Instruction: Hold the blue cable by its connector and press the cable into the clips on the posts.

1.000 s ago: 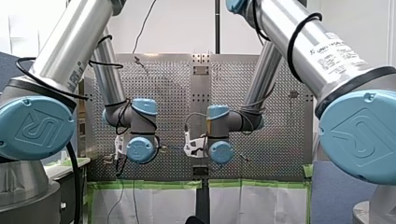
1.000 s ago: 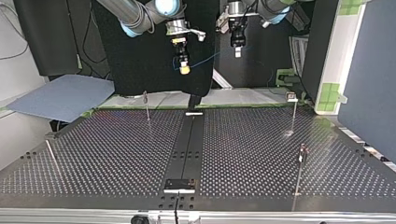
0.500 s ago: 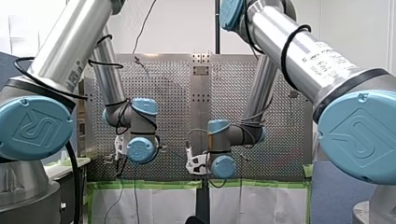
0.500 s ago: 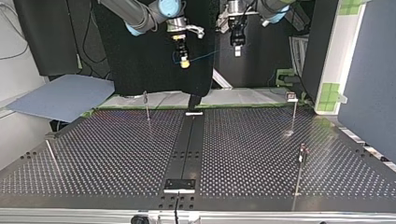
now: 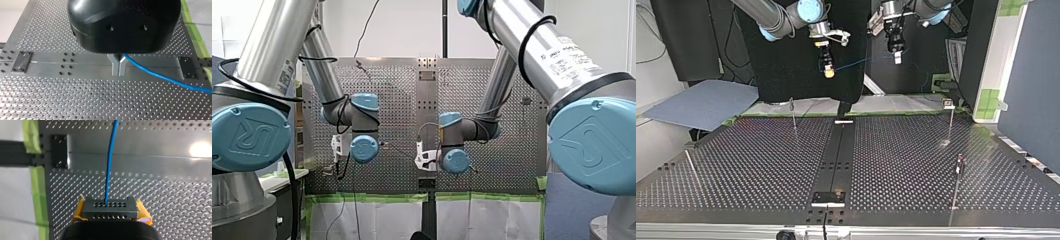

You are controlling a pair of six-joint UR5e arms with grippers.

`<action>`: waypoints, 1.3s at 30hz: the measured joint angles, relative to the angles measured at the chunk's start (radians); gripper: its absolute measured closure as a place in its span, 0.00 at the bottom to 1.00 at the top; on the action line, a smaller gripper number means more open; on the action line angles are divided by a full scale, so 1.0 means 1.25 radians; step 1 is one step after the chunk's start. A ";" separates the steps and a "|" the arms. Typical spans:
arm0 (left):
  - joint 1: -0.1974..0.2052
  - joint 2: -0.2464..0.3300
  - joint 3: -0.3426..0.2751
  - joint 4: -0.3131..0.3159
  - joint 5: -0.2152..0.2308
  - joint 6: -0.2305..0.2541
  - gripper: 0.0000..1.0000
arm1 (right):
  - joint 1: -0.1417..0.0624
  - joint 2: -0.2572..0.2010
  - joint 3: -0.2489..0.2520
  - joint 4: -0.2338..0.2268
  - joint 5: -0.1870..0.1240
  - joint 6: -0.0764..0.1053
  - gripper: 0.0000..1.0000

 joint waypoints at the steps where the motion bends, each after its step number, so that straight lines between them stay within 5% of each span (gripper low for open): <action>1: 0.002 0.005 0.000 -0.005 0.000 -0.001 1.00 | 0.000 -0.006 -0.004 0.005 -0.006 0.003 1.00; 6: 0.010 0.037 0.013 -0.037 0.001 -0.014 1.00 | -0.001 -0.041 -0.027 0.029 -0.035 0.011 1.00; 15: 0.024 0.102 0.053 -0.102 0.007 -0.054 1.00 | -0.001 -0.102 -0.067 0.072 -0.051 0.015 1.00; 39: 0.066 0.244 0.145 -0.261 0.005 -0.092 1.00 | -0.016 -0.277 -0.144 0.173 -0.070 0.016 1.00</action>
